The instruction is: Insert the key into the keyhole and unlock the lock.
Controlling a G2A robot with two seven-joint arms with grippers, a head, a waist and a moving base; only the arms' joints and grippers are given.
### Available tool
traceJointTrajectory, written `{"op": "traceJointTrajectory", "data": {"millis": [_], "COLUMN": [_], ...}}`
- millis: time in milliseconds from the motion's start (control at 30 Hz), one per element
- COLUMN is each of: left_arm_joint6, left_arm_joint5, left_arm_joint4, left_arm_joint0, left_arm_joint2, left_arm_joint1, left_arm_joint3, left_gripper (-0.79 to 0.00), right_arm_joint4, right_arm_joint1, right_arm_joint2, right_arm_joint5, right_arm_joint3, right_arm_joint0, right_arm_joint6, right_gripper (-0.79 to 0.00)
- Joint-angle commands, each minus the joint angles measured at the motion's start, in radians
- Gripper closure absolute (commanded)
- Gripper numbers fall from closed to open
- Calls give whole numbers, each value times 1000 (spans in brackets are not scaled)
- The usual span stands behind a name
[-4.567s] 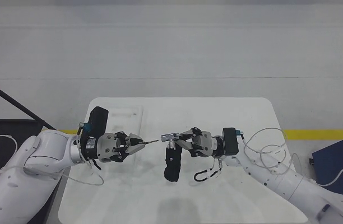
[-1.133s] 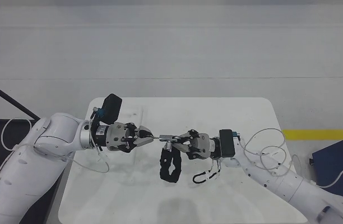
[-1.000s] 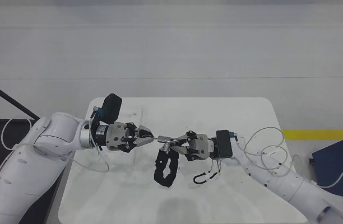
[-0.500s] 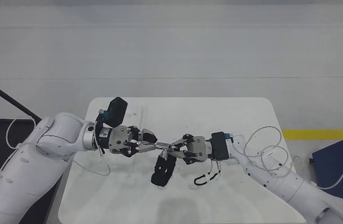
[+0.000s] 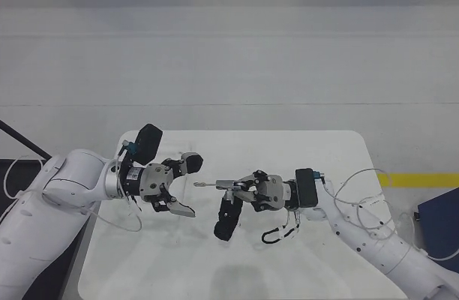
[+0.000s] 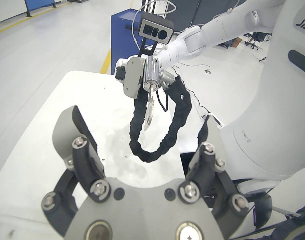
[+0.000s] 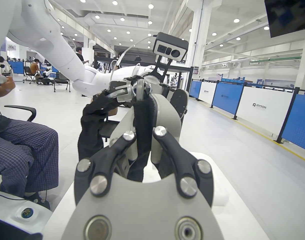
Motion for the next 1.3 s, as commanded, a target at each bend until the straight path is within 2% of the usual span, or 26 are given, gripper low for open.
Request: {"op": "traceJointTrajectory", "data": {"millis": [0, 233, 467, 1167, 1267], "left_arm_joint6": [7, 9, 52, 52, 80], "left_arm_joint5": [0, 0, 0, 0, 0], "left_arm_joint4": [-9, -53, -49, -49, -25], "left_arm_joint0": [12, 73, 134, 134, 140], "left_arm_joint2": [-8, -66, -138, -138, -140], "left_arm_joint1": [1, 12, 14, 14, 10], "left_arm_joint3": [-1, 17, 5, 5, -20], "left_gripper": [-785, -785, -785, -785, -785], "right_arm_joint4": [25, 146, 181, 181, 181], "right_arm_joint1": [-1, -16, -42, -42, -42], "right_arm_joint2": [7, 32, -61, -61, -61], "right_arm_joint5": [-43, -152, -152, -152, -152], "right_arm_joint3": [2, 23, 52, 52, 52], "right_arm_joint0": [-5, 22, 79, 79, 79], "right_arm_joint6": [16, 124, 125, 125, 125], "right_gripper": [0, 0, 0, 0, 0]}}
